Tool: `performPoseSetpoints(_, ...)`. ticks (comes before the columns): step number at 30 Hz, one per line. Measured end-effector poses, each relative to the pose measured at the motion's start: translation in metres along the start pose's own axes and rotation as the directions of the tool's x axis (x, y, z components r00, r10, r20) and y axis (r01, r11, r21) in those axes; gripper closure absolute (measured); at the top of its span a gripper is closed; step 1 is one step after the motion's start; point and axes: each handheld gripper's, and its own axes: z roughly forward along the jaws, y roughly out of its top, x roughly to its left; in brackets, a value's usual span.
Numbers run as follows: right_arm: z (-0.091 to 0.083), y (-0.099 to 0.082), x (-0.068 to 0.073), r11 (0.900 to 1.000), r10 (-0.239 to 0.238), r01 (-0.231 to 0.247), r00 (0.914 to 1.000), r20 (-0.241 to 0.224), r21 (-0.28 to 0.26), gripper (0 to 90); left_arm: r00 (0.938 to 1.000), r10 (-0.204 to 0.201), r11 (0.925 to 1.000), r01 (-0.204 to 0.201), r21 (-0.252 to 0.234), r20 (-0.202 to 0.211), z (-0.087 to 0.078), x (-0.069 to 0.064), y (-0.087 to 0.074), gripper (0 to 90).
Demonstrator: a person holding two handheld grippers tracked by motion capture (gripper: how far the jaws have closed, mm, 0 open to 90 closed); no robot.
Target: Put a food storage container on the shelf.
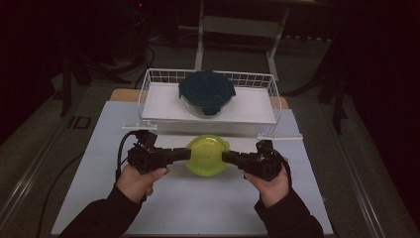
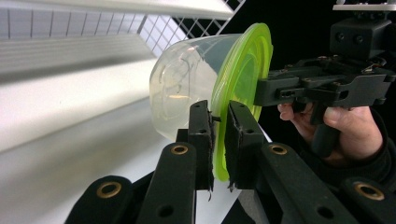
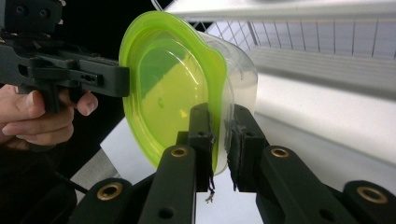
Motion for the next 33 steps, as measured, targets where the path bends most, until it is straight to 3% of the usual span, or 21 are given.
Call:
performPoseSetpoints(13, -0.011, 0.033, 0.01, 0.9974, -0.031, 0.031, 0.9995, 0.003, -0.065, 80.7, 0.9997, 0.019, 0.9989, -0.018, -0.043, 0.015, -0.011, -0.009, 0.032, 81.1)
performPoseSetpoints(33, -0.023, 0.09, 0.013, 0.9848, -0.063, 0.067, 0.9976, 0.03, -0.161, 80.7, 0.9984, 0.055, 0.994, -0.056, -0.095, -0.013, -0.019, -0.023, 0.095, 81.2)
